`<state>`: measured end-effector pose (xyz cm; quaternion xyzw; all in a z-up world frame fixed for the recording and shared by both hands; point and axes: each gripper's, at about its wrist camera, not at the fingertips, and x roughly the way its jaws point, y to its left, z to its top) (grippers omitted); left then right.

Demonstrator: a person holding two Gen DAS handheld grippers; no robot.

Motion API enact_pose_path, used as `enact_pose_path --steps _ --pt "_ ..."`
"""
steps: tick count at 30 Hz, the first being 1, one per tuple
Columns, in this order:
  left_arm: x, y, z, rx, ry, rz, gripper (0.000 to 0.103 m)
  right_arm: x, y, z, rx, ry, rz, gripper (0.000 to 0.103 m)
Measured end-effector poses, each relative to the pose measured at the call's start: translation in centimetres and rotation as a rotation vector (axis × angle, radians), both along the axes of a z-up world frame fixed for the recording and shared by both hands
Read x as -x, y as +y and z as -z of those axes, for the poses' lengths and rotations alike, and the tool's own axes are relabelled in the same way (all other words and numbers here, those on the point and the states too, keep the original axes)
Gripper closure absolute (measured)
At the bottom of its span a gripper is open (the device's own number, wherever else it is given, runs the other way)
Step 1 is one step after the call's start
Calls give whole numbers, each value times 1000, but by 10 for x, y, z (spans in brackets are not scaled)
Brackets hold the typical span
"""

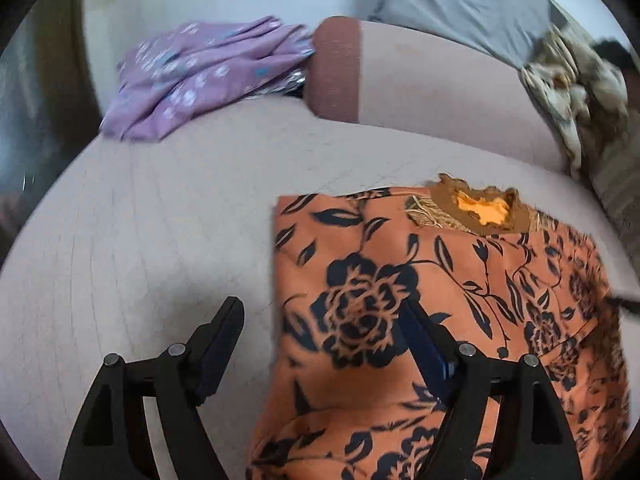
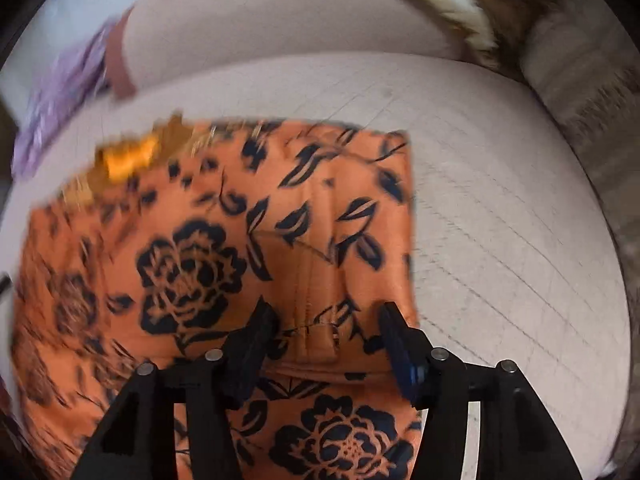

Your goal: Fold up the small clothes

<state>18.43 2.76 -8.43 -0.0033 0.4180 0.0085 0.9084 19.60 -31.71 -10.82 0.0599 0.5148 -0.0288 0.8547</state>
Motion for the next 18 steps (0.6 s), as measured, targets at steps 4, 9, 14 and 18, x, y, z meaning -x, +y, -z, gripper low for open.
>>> enact_pose_path --steps 4,9,14,18 --pt "-21 -8 14 -30 37 15 22 6 5 -38 -244 -161 -46 18" --pt "-48 -22 26 -102 105 19 20 -32 29 -9 -518 -65 -194 15" --pt "-49 -29 6 -120 51 2 17 -41 9 17 -525 -61 -4 17" --pt "-66 -46 24 -254 85 8 15 -45 22 0 -539 -134 -146 17"
